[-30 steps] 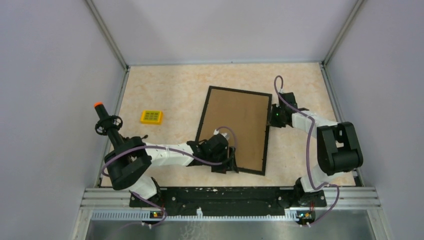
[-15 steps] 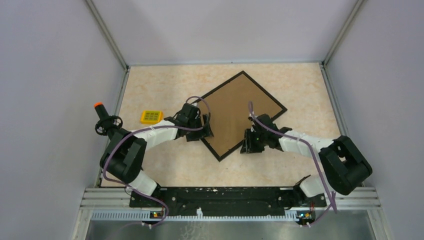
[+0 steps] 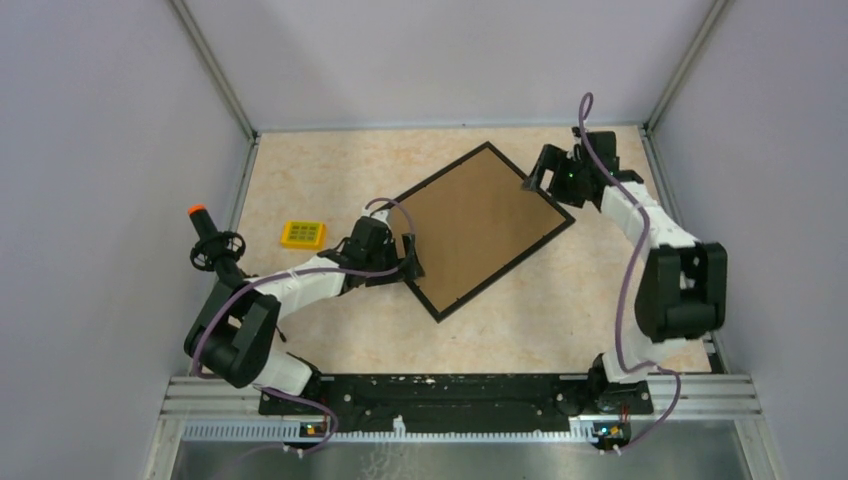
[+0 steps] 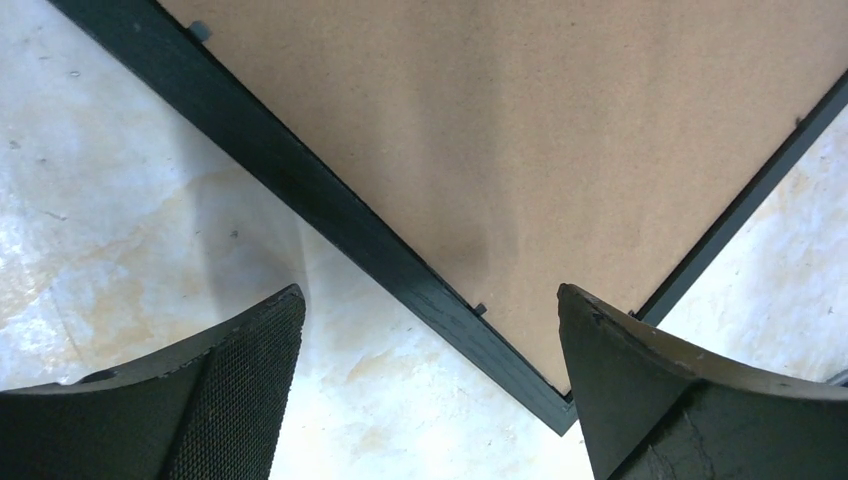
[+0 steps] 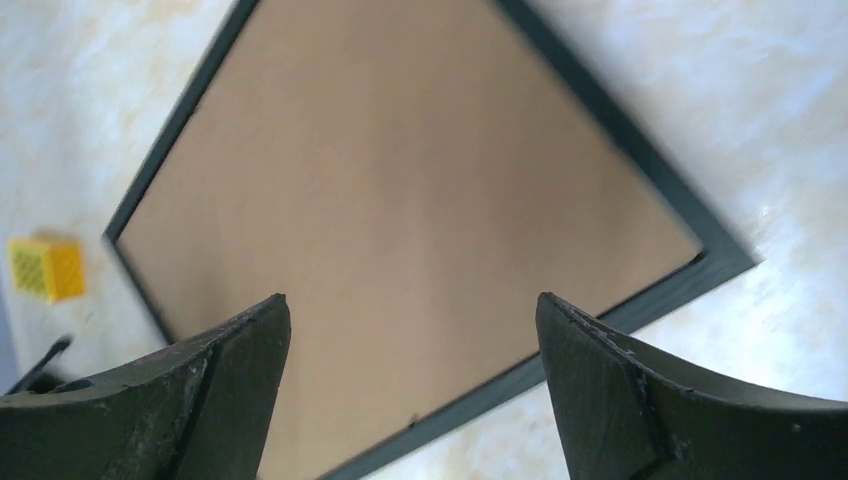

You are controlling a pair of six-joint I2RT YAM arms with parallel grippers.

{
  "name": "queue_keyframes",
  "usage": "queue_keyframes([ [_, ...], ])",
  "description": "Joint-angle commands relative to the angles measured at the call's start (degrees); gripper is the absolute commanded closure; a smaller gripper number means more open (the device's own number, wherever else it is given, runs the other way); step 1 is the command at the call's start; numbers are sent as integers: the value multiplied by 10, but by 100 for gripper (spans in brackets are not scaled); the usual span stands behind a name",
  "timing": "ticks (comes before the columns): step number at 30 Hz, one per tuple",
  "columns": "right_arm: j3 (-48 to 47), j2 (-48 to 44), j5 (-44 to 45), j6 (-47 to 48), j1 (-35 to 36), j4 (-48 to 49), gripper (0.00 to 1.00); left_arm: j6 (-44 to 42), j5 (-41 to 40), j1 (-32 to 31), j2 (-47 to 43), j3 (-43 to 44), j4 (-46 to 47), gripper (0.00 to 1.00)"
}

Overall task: Put the photo into the frame
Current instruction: Adjust the photo frame at the center of the board.

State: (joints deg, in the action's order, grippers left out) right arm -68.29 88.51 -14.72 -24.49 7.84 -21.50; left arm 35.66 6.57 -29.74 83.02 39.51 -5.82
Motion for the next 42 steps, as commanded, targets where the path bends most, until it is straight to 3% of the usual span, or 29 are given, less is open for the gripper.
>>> queue_keyframes([
  [1, -82, 147, 6, 25, -49, 3, 10, 2, 32, -2, 7, -13, 47, 2],
  [5, -184, 267, -9, 39, -76, -26, 13, -7, 36, -2, 19, -4, 54, 8],
  [8, -196, 301, 4, 49, -95, -42, 15, -14, 36, -2, 32, 4, 69, 10],
  [11, -144, 279, 1, 43, -95, -18, 18, -23, 35, -2, 49, 14, 68, 12],
  [15, -46, 223, -49, 15, -95, 18, 30, -32, 29, -1, 73, 40, 45, 12],
  [23, 200, 25, -74, -15, -50, 66, 32, -53, -15, 5, 105, 88, -19, 16],
  [26, 269, -40, -68, -25, -24, 59, 32, -54, -35, 9, 103, 91, -30, 23],
  [29, 291, -86, -32, -20, -21, 39, 32, -46, -51, 9, 97, 89, -38, 38],
  [34, 272, -109, -22, -3, -20, 4, 33, -44, -87, 9, 91, 92, -58, 51],
  [42, 330, -156, -62, -55, 20, 38, 38, -54, -113, 10, 105, 104, -80, 83],
])
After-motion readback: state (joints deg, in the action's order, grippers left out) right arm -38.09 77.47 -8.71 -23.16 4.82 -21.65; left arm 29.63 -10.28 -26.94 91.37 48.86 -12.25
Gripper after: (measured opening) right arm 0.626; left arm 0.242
